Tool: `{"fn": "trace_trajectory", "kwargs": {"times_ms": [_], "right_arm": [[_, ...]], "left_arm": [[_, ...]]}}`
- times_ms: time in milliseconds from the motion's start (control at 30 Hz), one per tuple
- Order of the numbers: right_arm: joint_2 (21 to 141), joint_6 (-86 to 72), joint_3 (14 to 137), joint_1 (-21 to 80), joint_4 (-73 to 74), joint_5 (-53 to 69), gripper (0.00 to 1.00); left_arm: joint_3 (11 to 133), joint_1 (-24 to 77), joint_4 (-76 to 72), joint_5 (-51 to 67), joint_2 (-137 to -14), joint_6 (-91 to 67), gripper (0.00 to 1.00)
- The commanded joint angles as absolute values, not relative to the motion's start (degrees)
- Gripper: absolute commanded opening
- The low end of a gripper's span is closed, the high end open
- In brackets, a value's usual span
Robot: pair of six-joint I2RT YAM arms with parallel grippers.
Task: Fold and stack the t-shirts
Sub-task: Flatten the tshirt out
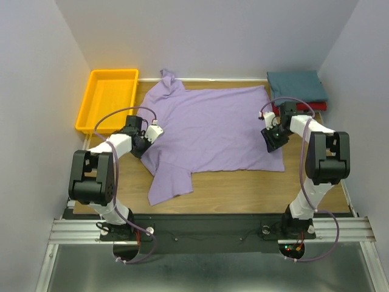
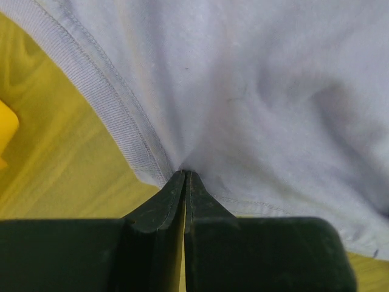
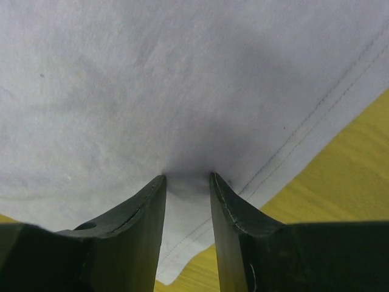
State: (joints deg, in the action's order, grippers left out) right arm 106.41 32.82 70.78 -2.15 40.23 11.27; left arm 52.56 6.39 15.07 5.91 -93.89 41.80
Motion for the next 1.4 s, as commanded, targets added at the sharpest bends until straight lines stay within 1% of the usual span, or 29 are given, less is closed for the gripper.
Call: {"fn": "trace_trajectory", "kwargs": {"times_ms": [0,133,233,300,333,400,433,500,533,633,667,700,733,767,800,833,867,967,1067,1133,1200,1367], "right_arm": [[104.1,38.2,62.9,-2.1,45.6,6.2,0.41],[96.4,43.2,57.1,-2.1,51.2,6.4,0.41],[90.8,47.0,57.1,-2.1,58.6,8.1,0.41],[88.4,46.8,59.7,-2.1,59.9,10.3,0.41],[88.3,46.1,63.2,-2.1,60.0,11.2,0.44],[89.7,43.9,66.9,-2.1,59.8,14.3,0.44],[93.1,42.8,71.1,-2.1,59.5,15.2,0.44],[97.0,39.1,75.0,-2.1,58.4,17.2,0.43],[99.2,38.1,76.8,-2.1,57.8,17.8,0.40],[104.9,31.4,83.9,-2.1,52.4,18.5,0.39],[107.5,27.5,87.9,-2.1,48.8,18.0,0.39],[110.4,24.6,92.8,-2.1,46.8,18.3,0.36],[110.4,24.6,92.8,-2.1,46.8,18.3,0.36],[112.0,21.3,94.7,-2.1,44.8,18.2,0.36],[114.9,20.2,99.3,-2.1,44.4,18.6,0.36],[116.9,18.0,101.5,-2.1,43.5,18.8,0.35],[119.4,17.1,105.1,-2.1,42.8,18.5,0.35],[123.6,13.7,110.0,-2.1,40.9,17.9,0.33],[128.2,10.7,115.2,-2.1,38.5,16.6,0.30],[130.9,9.7,117.1,-2.1,36.0,16.0,0.27],[133.7,8.3,118.4,-2.0,34.7,15.4,0.24],[138.5,7.2,122.5,-1.9,33.3,14.0,0.24]], "left_arm": [[45.4,6.2,24.7,4.5,-86.8,45.3,0.14],[42.5,6.2,31.6,7.2,-80.2,48.3,0.13],[45.1,6.2,40.5,11.3,-72.7,52.1,0.13],[47.7,6.2,42.0,13.7,-70.9,52.6,0.14],[49.5,6.1,42.6,14.7,-70.3,52.8,0.16],[54.6,6.2,42.1,17.2,-70.7,52.1,0.18],[56.3,6.2,41.0,17.8,-71.3,49.3,0.20],[61.3,6.2,37.7,19.3,-74.3,47.0,0.20],[62.7,6.2,35.7,19.2,-75.5,45.0,0.22],[68.4,6.2,28.1,18.6,-80.4,38.1,0.24],[71.9,6.2,25.0,18.6,-83.4,34.8,0.24],[75.6,6.2,21.7,18.6,-86.8,31.2,0.25],[75.7,6.2,21.6,18.5,-86.8,31.1,0.25],[77.6,6.2,18.7,18.5,-90.8,28.9,0.25],[82.0,6.2,17.5,18.7,-92.9,25.6,0.25],[87.4,6.2,16.0,18.8,-97.5,23.4,0.26],[90.2,6.2,15.5,19.3,-100.0,20.2,0.26],[98.3,6.2,13.4,18.8,-109.9,15.7,0.26],[110.3,6.2,11.7,15.7,-119.2,11.8,0.26],[113.9,6.2,10.2,14.5,-124.9,9.9,0.25],[119.2,6.2,8.7,13.9,-128.3,9.5,0.24],[129.4,6.2,6.4,11.5,-138.3,8.2,0.23]]}}
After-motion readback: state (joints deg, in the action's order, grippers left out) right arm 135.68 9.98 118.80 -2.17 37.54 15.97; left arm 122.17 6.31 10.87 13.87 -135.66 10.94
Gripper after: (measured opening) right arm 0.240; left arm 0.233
